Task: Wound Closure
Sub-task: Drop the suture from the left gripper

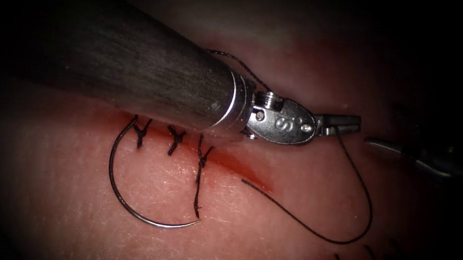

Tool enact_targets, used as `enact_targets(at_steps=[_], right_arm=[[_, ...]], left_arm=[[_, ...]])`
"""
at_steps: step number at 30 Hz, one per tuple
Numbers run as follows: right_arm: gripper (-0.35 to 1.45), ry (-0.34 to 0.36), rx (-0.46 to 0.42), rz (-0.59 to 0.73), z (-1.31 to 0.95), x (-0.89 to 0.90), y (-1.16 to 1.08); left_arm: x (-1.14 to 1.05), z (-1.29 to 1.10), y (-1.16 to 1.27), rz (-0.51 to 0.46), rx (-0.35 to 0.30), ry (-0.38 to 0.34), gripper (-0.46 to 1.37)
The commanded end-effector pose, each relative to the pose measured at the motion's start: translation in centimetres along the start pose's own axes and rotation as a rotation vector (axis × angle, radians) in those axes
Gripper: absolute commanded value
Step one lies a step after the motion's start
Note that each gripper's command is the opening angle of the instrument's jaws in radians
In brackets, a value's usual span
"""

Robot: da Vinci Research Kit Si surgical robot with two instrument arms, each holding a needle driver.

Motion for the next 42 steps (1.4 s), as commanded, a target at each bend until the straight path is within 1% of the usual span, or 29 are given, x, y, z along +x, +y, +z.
enact_targets(at_steps=[1, 2, 4, 7, 9, 11, 12, 13, 14, 15, 16, 18, 19, 20, 21, 23, 25, 28, 31, 32, 33, 34, 36, 37, 39, 42], right_arm=[[1.17, -0.009, -0.015, -0.011, -0.07, 0.05, 0.06], [1.17, -0.018, -0.027, -0.022, -0.13, 0.07, 0.11], [1.17, -0.028, -0.041, -0.020, -0.18, 0.11, 0.16], [1.17, -0.041, -0.067, -0.015, -0.21, 0.17, 0.19], [1.17, -0.043, -0.066, -0.016, -0.20, 0.21, 0.16], [1.17, -0.042, -0.060, -0.014, -0.15, 0.22, 0.11], [1.17, -0.041, -0.058, -0.014, -0.14, 0.22, 0.10], [1.17, -0.039, -0.052, -0.012, -0.10, 0.21, 0.06], [1.17, -0.036, -0.042, -0.012, -0.08, 0.20, 0.03], [1.17, -0.032, -0.031, -0.011, -0.05, 0.20, 0.01], [1.17, -0.028, -0.020, -0.011, -0.02, 0.19, -0.02], [1.17, -0.021, 0.006, -0.010, 0.02, 0.19, -0.05], [1.17, -0.019, 0.012, -0.011, 0.03, 0.19, -0.07], [1.18, -0.018, 0.016, -0.011, 0.05, 0.19, -0.08], [1.17, -0.016, 0.025, -0.012, 0.07, 0.20, -0.10], [1.17, -0.015, 0.028, -0.012, 0.08, 0.20, -0.13], [1.18, -0.015, 0.027, -0.012, 0.08, 0.21, -0.14], [1.17, -0.015, 0.027, -0.017, 0.08, 0.21, -0.16], [1.17, -0.015, 0.026, -0.017, 0.09, 0.21, -0.17], [1.17, -0.016, 0.023, -0.017, 0.09, 0.21, -0.18], [1.18, -0.015, 0.024, -0.016, 0.10, 0.21, -0.20], [1.18, -0.015, 0.026, -0.016, 0.11, 0.22, -0.21], [1.17, -0.010, 0.043, -0.015, 0.12, 0.23, -0.25], [1.17, -0.011, 0.051, -0.021, 0.13, 0.23, -0.27], [1.17, -0.007, 0.067, -0.023, 0.15, 0.23, -0.30], [1.17, -0.003, 0.079, -0.026, 0.19, 0.24, -0.32]], left_arm=[[-0.08, 0.12, 0.07, -0.025, -0.023, 0.008, -0.35], [-0.12, 0.18, 0.10, -0.036, -0.028, 0.009, -0.35], [-0.18, 0.26, 0.15, -0.067, -0.043, 0.009, -0.35], [-0.26, 0.38, 0.21, -0.147, -0.072, 0.014, -0.35], [-0.33, 0.48, 0.25, -0.259, -0.113, -0.006, -0.35], [-0.39, 0.54, 0.28, -0.325, -0.149, -0.051, -0.32], [-0.40, 0.55, 0.29, -0.333, -0.162, -0.067, -0.12], [-0.41, 0.56, 0.31, -0.351, -0.188, -0.095, 0.22], [-0.40, 0.55, 0.32, -0.383, -0.205, -0.122, 0.38], [-0.39, 0.53, 0.32, -0.398, -0.213, -0.134, 0.43], [-0.37, 0.49, 0.33, -0.431, -0.218, -0.147, 0.55], [-0.34, 0.39, 0.32, -0.489, -0.233, -0.159, 0.62], [-0.32, 0.36, 0.32, -0.501, -0.238, -0.162, 0.65], [-0.30, 0.28, 0.30, -0.524, -0.246, -0.174, 0.67], [-0.27, 0.19, 0.27, -0.533, -0.243, -0.200, 0.75], [-0.25, 0.07, 0.22, -0.527, -0.231, -0.232, 0.90], [-0.23, -0.03, 0.18, -0.526, -0.203, -0.259, 1.02], [-0.18, -0.20, 0.12, -0.486, -0.182, -0.268, 1.11], [-0.11, -0.31, 0.11, -0.447, -0.185, -0.270, 1.15], [-0.09, -0.35, 0.11, -0.424, -0.190, -0.279, 1.16], [-0.02, -0.43, 0.14, -0.374, -0.210, -0.324, 1.19], [0.01, -0.45, 0.15, -0.349, -0.216, -0.339, 1.20], [0.11, -0.55, 0.17, -0.233, -0.223, -0.393, 1.26], [0.17, -0.59, 0.18, -0.186, -0.219, -0.405, 1.30], [0.26, -0.66, 0.17, -0.122, -0.223, -0.401, 1.32], [0.41, -0.77, 0.13, -0.057, -0.222, -0.403, 1.32]])
